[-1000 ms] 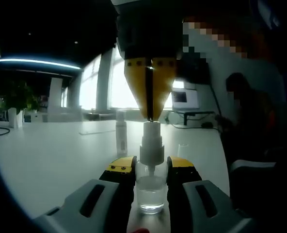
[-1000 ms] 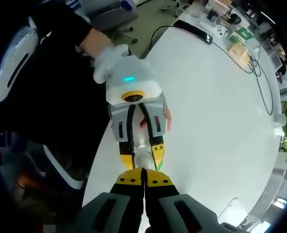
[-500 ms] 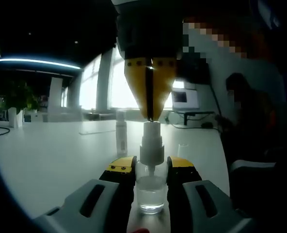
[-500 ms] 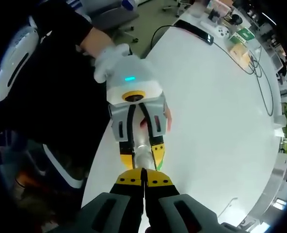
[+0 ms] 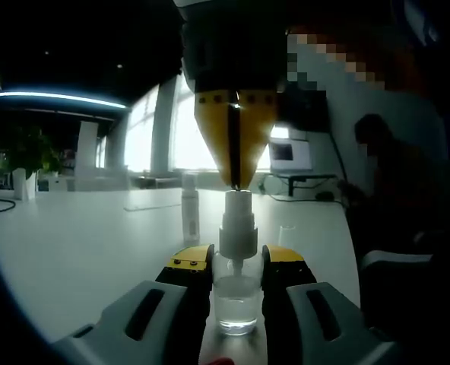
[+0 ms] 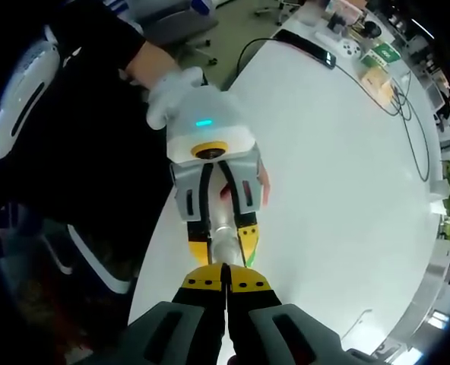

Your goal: Clamp pump bottle remove cover press pump head put on cover

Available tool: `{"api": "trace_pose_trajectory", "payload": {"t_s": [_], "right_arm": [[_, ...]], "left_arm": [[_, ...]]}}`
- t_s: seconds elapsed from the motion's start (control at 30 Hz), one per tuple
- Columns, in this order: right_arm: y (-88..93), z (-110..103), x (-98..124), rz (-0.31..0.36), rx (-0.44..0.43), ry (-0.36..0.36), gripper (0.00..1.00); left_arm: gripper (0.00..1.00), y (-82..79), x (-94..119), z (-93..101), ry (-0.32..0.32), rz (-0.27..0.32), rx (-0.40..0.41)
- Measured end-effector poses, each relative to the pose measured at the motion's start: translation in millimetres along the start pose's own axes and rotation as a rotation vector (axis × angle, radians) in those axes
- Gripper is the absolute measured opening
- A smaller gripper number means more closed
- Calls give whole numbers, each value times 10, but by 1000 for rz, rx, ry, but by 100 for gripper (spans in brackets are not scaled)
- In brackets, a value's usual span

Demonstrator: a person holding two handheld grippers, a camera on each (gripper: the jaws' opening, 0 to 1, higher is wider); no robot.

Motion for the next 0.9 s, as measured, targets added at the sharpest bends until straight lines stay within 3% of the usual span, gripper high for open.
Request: {"api": "trace_pose_trajectory", "payload": {"t_s": [0.77, 0.9], "right_arm": [[1, -16, -71, -34, 15, 3, 0], [9, -15, -29, -11, 10, 14, 0]], "left_arm": [[16, 9, 2, -23, -1, -1, 1], [16, 12, 1, -16, -1, -1, 1]]}}
Point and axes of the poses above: the point that each gripper's makers call its tool centre point, and the gripper's own axes: x roughly backward along the fingers, z roughly to its right, y roughly out of its underside, the point moved 3 cm from there along x, roughly backward along the fingers, and after that the axes turned 9 degrees about z, right-handed, at the moved point
